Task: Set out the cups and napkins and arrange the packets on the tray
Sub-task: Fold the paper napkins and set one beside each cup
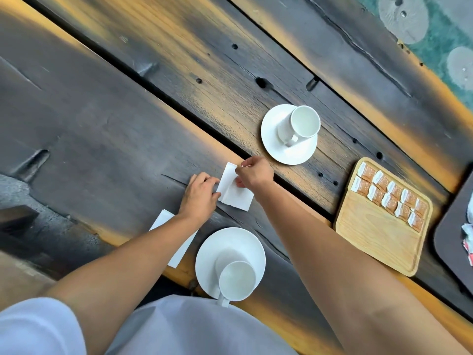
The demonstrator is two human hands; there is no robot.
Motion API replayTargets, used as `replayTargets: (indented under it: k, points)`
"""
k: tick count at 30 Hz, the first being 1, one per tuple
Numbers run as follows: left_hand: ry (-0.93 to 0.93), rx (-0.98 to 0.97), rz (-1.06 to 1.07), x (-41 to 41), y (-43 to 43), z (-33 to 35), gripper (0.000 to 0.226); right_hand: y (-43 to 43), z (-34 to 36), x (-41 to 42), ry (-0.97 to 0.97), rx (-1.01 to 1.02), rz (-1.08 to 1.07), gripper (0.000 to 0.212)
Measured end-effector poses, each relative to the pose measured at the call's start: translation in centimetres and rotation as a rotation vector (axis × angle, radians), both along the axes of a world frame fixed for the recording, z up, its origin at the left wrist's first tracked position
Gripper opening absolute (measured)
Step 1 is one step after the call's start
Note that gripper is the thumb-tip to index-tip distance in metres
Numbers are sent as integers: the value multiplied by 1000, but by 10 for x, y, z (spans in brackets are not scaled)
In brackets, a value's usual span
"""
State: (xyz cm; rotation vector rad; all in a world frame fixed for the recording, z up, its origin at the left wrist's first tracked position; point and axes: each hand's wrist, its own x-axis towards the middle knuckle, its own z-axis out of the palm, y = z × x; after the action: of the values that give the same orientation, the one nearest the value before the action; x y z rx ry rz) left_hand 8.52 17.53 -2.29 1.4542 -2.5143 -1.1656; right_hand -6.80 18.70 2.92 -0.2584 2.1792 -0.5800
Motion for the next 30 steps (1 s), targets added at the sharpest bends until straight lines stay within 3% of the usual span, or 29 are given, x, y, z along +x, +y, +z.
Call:
replayTargets:
  k: [8,16,24,30]
  points:
    - [17,17,23,5,-5,0,29,-8,-19,14,-5,15,45,16]
    - [-19,36,57,0,-1,6,28,10,-12,-2,123,23,100,24]
    - [-131,-162,-293,-20,10,10,36,54,-14,-13,241,90,416,40]
    - [-246,-176,-339,-23,10,5,38,66,-25,-6,312,94,513,50]
